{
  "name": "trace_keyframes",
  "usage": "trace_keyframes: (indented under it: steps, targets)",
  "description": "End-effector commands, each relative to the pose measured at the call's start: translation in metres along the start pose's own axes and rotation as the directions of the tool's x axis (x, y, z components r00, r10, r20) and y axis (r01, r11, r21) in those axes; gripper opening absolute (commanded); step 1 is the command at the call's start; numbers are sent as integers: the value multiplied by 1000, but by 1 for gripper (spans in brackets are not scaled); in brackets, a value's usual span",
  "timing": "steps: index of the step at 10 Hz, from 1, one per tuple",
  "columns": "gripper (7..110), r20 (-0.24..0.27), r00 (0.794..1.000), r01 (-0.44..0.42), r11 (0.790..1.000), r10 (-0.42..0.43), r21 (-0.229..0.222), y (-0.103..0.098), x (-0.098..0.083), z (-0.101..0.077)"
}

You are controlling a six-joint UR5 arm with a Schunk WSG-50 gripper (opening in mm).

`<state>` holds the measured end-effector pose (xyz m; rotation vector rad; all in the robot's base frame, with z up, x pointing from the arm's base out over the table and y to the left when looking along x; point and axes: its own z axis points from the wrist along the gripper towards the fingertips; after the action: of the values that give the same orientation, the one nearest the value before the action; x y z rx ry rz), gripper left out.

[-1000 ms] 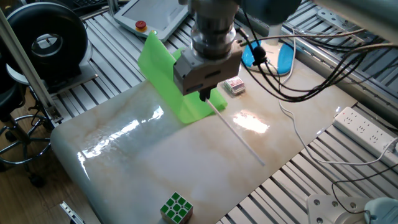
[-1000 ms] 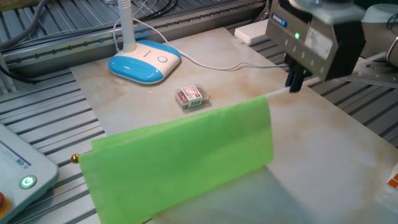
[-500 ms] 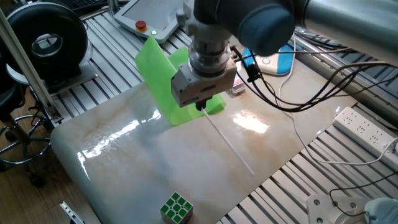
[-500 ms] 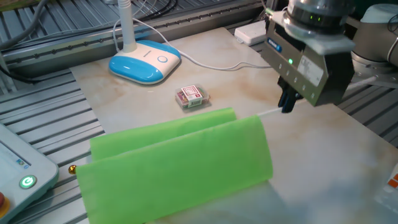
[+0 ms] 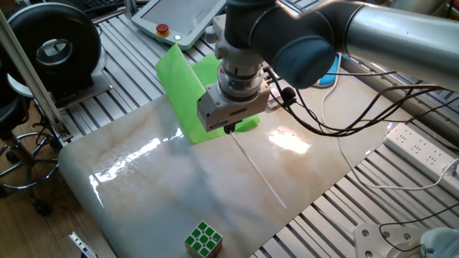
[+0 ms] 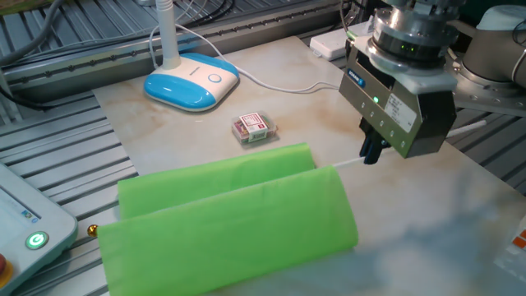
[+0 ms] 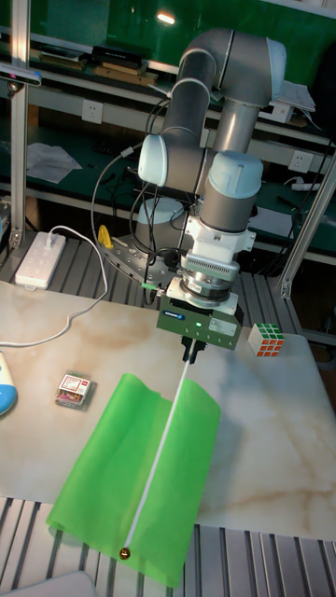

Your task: Wave the flag

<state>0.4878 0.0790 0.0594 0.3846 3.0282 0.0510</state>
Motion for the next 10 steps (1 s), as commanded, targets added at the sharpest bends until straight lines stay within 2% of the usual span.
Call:
trace_keyframes:
  steps: [1,3,4,10]
  targets:
    - [7,13,1000,-2,1000,3,-30,6,-3,5]
    - [7,51,998,46,996,-42,-79,18,-11,5]
    - [44,56,997,52,996,-48,-71,15,-12,5]
    - [44,53,997,50,997,-47,-55,11,-11,6]
